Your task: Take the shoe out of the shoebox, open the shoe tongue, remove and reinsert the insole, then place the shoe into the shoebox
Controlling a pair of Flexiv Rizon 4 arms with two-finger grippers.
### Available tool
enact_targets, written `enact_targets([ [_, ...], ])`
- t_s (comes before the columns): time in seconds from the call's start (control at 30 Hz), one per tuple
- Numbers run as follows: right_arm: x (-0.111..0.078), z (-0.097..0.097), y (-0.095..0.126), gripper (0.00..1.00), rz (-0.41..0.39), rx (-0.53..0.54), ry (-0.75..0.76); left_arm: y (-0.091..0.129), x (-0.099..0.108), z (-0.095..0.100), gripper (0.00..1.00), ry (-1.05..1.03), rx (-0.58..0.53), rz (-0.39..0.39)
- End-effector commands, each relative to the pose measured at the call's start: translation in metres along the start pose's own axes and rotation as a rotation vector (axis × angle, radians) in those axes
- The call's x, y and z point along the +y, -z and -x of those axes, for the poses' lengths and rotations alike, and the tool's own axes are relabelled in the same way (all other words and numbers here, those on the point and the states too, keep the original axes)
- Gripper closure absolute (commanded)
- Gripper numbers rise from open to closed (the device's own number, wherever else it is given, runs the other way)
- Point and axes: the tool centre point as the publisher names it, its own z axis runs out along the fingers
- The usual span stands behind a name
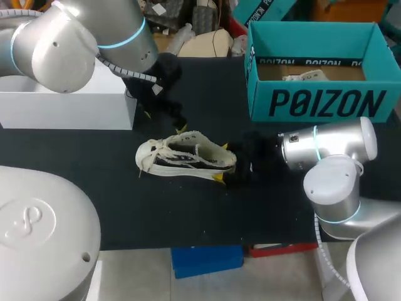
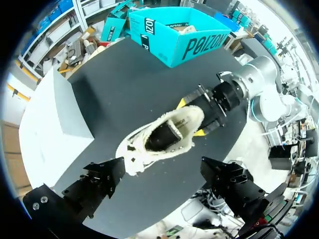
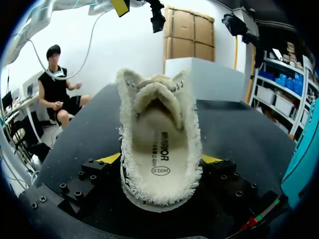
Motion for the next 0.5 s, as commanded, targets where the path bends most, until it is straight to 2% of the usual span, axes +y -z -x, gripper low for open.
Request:
enact_targets([
  [0.03,-0.001,-0.001,-0.003,1.0,-0.001,-0.001,-0.001,0.001,-0.004,-0.004,0.0,0.002,-0.049,0.061],
  [0.17,-0.001,-0.001,-0.003,1.0,-0.001,-0.001,-0.001,0.001,-0.004,-0.004,0.0,0.002,-0.049,0.061],
  [0.2,-0.001,-0.001,-0.003,1.0,-0.001,-0.001,-0.001,-0.001,-0.005,-0.005,0.0,0.025,-0.067,0.094],
  [0.23,-0.001,-0.001,-0.003,1.0,-0.001,-0.001,-0.001,-0.003,-0.006,-0.006,0.0,0.04,-0.094,0.096],
  [0.3,-0.001,-0.001,-0.003,1.0,-0.001,-0.001,-0.001,-0.01,-0.01,-0.008,0.0,0.106,-0.17,0.18],
  [0.4,-0.001,-0.001,-0.003,1.0,-0.001,-0.001,-0.001,-0.017,-0.013,-0.013,0.0,0.156,-0.168,0.238],
  [0.5,-0.001,-0.001,-0.003,1.0,-0.001,-0.001,-0.001,-0.027,-0.014,-0.017,0.0,0.185,-0.213,0.286],
])
